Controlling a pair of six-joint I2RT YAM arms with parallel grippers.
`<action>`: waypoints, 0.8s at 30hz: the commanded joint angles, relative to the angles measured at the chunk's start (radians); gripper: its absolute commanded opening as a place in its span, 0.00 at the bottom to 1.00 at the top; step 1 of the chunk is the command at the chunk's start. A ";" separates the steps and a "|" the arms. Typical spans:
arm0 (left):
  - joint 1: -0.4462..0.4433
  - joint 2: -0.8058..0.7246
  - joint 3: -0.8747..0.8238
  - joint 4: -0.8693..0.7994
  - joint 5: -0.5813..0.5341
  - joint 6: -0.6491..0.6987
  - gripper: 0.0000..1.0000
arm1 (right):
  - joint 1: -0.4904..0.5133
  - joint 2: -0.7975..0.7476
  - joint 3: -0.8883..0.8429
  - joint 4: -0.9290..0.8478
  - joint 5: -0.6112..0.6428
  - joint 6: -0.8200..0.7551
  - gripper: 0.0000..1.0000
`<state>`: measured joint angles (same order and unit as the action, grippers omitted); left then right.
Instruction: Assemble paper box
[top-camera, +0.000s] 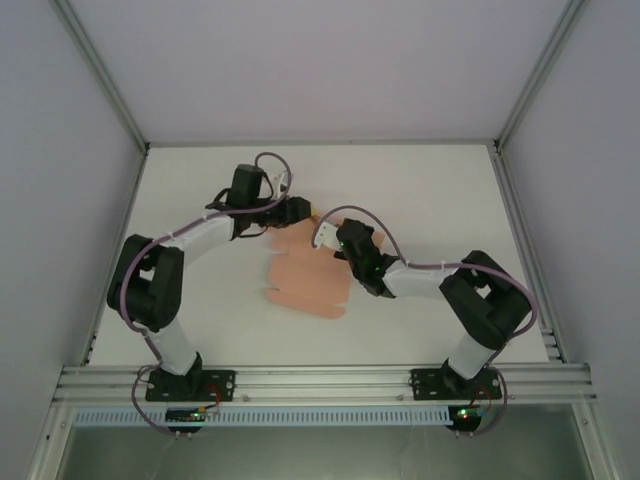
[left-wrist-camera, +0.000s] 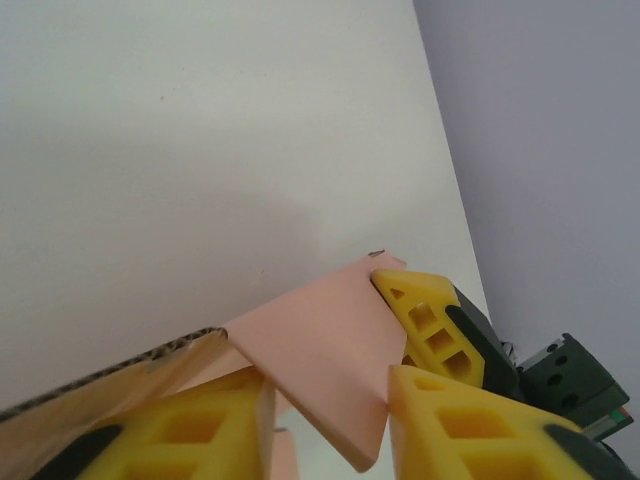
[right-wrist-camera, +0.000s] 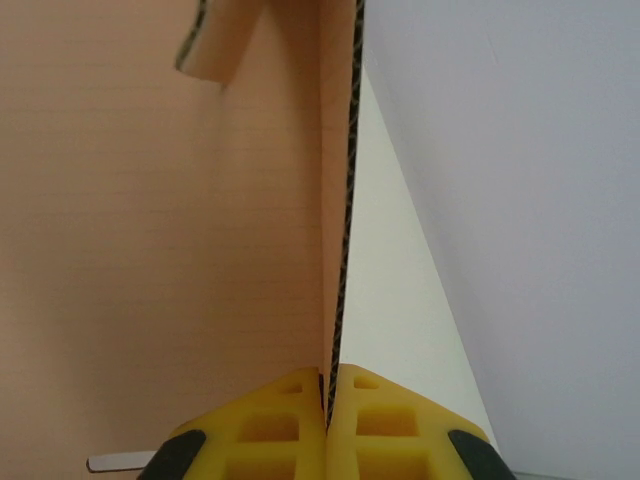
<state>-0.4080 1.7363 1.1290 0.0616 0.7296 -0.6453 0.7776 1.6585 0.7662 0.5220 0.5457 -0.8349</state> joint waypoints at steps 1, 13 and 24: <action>-0.023 0.021 0.014 0.082 0.027 -0.025 0.26 | 0.023 0.017 -0.007 0.048 -0.023 0.014 0.00; 0.003 -0.145 -0.106 -0.149 -0.221 0.166 0.62 | -0.023 -0.083 -0.029 -0.082 -0.030 0.073 0.00; 0.153 -0.265 -0.323 -0.200 -0.387 0.214 0.98 | -0.097 -0.240 -0.069 -0.226 -0.159 0.196 0.00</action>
<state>-0.2611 1.4685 0.8120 -0.1066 0.3969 -0.4618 0.6861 1.4559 0.7071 0.3603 0.4534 -0.7021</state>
